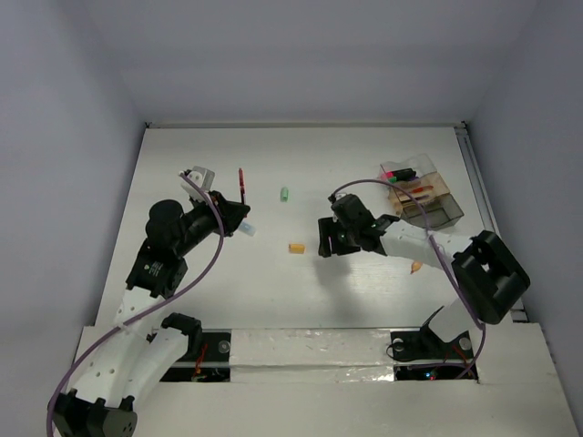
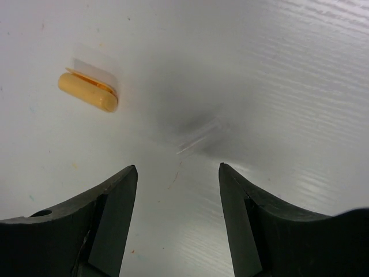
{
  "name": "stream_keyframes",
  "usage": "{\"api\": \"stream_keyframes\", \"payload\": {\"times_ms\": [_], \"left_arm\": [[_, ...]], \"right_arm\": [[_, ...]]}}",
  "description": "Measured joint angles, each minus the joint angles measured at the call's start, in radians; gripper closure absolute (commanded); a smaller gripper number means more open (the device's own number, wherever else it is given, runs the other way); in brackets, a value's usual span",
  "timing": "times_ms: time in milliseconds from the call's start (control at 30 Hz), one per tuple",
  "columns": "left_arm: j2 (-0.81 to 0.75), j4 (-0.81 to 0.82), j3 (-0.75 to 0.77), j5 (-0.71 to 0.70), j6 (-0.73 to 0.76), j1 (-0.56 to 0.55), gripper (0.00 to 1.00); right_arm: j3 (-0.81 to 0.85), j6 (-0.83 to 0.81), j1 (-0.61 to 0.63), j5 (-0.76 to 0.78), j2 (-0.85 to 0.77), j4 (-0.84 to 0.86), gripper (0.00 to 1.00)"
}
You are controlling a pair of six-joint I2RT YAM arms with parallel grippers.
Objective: Sort the stationery into containers
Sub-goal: Move the pen cap to the center of the board, then close the pen cap on the pen.
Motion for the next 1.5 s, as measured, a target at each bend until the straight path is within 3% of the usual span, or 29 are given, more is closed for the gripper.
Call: {"api": "stream_keyframes", "payload": {"times_ms": [567, 700, 967, 1067, 1200, 1333, 1400, 1500], "left_arm": [[-0.013, 0.0, 0.0, 0.0, 0.0, 0.0, 1.0], [-0.013, 0.0, 0.0, 0.0, 0.0, 0.0, 1.0], [-0.013, 0.0, 0.0, 0.0, 0.0, 0.0, 1.0], [-0.013, 0.0, 0.0, 0.0, 0.0, 0.0, 1.0], [-0.013, 0.0, 0.0, 0.0, 0.0, 0.0, 1.0], [-0.013, 0.0, 0.0, 0.0, 0.0, -0.001, 1.0], [-0.013, 0.0, 0.0, 0.0, 0.0, -0.002, 1.0], [-0.013, 0.0, 0.0, 0.0, 0.0, -0.002, 1.0]], "right_arm": [[0.072, -0.008, 0.0, -0.005, 0.154, 0.025, 0.45], [0.1, -0.027, 0.0, 0.024, 0.177, 0.011, 0.56], [0.174, -0.059, 0.015, 0.083, 0.228, -0.066, 0.6], [0.214, -0.072, 0.037, 0.12, 0.254, -0.106, 0.67], [0.248, -0.08, 0.063, 0.17, 0.278, -0.152, 0.71], [0.282, -0.081, 0.076, 0.216, 0.301, -0.187, 0.69], [0.289, -0.08, 0.082, 0.229, 0.306, -0.193, 0.63], [0.297, -0.079, 0.089, 0.248, 0.314, -0.197, 0.64]]}}
